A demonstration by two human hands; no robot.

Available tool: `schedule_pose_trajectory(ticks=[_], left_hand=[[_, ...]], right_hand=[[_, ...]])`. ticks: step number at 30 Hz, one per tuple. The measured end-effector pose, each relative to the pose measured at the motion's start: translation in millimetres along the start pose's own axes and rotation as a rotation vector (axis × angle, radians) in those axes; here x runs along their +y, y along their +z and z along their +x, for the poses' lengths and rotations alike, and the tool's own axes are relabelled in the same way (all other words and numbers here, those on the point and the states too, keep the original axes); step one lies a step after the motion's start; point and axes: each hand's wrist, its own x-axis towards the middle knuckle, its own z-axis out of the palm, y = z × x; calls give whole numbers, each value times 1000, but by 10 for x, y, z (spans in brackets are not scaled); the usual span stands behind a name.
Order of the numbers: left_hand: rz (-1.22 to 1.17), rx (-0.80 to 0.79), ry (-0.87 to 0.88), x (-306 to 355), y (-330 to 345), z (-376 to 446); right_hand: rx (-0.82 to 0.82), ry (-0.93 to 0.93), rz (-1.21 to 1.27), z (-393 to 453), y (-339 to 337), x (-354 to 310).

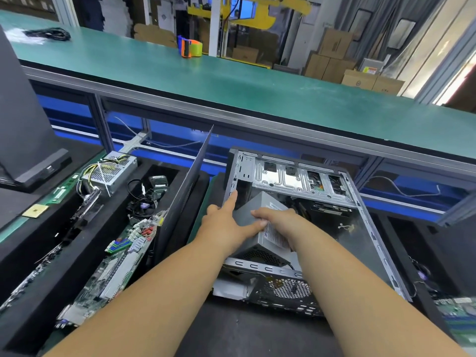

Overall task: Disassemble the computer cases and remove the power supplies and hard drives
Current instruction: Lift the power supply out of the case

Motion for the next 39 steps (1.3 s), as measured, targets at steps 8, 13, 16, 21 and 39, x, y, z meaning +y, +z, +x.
schedule_pose_trajectory(ticks=[8, 13, 16, 21, 39], left_hand=[[-83, 153, -12, -1, 19, -47], [37, 284, 38, 51, 22, -176], [73, 371, 99, 77, 20, -245], [-69, 457, 206, 51, 9, -332], [-873, -437, -312, 914, -322, -654]], right_hand=[[28, -64, 122, 8, -129, 217], [-94, -56, 426, 74, -231, 344], [-102, -41, 551, 32, -271, 304], [-161, -33, 694, -68, -419, 321], [-470, -113, 916, -495, -1396, 323]])
